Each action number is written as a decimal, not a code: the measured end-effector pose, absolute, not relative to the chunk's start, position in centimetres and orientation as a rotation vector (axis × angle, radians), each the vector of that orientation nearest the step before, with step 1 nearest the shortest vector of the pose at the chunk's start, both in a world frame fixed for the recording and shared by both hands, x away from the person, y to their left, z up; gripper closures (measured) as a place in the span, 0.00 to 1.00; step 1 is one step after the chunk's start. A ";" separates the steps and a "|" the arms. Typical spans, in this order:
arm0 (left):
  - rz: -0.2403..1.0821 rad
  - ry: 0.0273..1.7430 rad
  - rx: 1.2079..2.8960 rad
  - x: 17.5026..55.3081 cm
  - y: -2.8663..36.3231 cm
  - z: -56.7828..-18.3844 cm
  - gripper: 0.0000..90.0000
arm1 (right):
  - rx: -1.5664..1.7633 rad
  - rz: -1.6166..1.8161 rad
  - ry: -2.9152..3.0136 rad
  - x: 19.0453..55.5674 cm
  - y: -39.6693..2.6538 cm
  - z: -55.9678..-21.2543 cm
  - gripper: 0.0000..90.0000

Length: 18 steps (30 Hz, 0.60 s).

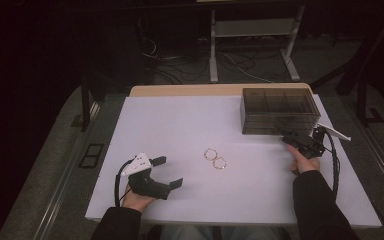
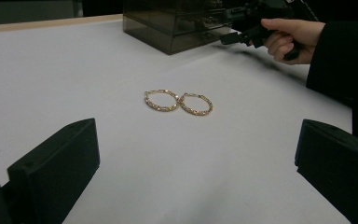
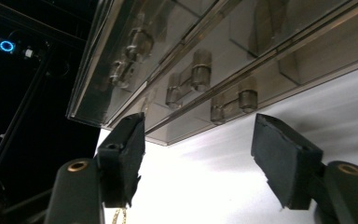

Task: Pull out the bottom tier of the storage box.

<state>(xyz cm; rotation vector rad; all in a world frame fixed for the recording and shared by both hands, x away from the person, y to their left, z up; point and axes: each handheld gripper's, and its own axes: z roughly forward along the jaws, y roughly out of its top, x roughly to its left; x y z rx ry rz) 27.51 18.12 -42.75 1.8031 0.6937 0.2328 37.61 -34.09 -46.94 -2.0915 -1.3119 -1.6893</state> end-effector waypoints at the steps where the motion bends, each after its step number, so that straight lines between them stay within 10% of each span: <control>1: 0.235 0.693 1.804 27.5 18.1 -42.7 0.00 | -2.106 -1.687 -1.308 37.7 -34.2 -47.1 0.42; 18: 0.232 0.684 1.805 27.5 18.1 -42.7 0.00 | -2.165 -1.626 -1.233 38.2 -34.7 -48.2 0.62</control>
